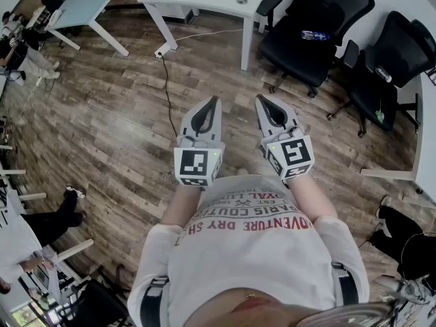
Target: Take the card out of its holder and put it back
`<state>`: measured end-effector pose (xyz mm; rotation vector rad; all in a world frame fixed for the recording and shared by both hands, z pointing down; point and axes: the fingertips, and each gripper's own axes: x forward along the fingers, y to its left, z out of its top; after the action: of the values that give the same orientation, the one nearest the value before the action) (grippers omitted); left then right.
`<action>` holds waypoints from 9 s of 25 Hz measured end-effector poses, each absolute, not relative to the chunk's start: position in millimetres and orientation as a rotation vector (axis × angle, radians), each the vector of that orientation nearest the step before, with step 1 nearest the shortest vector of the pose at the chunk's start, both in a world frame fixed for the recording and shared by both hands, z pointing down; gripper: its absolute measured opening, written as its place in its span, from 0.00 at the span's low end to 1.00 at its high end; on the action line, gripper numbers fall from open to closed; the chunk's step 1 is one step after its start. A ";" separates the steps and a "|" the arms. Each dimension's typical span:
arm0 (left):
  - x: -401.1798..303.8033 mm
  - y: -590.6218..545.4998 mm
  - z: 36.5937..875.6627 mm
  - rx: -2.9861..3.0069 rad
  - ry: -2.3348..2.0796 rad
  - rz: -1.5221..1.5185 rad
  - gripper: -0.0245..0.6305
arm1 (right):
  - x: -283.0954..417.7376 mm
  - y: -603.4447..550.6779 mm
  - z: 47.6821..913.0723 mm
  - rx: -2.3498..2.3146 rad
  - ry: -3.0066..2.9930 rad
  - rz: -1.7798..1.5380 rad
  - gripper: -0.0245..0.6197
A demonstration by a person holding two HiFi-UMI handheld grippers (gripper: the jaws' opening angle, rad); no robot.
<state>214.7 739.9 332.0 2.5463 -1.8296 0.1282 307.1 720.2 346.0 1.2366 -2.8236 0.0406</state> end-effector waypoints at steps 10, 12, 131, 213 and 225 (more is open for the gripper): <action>223.5 734.1 330.1 2.544 -1.866 0.165 0.08 | 318.3 716.3 346.7 1.237 -2.853 0.052 0.07; 225.4 730.5 329.9 2.542 -1.879 0.156 0.08 | 322.5 711.6 349.5 1.251 -2.851 0.067 0.07; -74.0 -252.1 502.7 2.503 -1.107 0.384 0.08 | 16.0 -252.6 544.8 0.765 -2.630 0.521 0.33; -109.1 -245.1 429.5 2.671 -1.155 0.212 0.07 | 89.2 -210.1 471.3 1.932 -2.195 0.442 0.09; -111.1 -257.9 432.9 2.636 -1.185 0.187 0.07 | 82.2 -222.4 472.6 1.853 -2.232 0.414 0.09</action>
<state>-111.1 -257.9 432.9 2.6357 -1.1854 0.1868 82.2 -222.4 472.6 1.8528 -2.2315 0.4141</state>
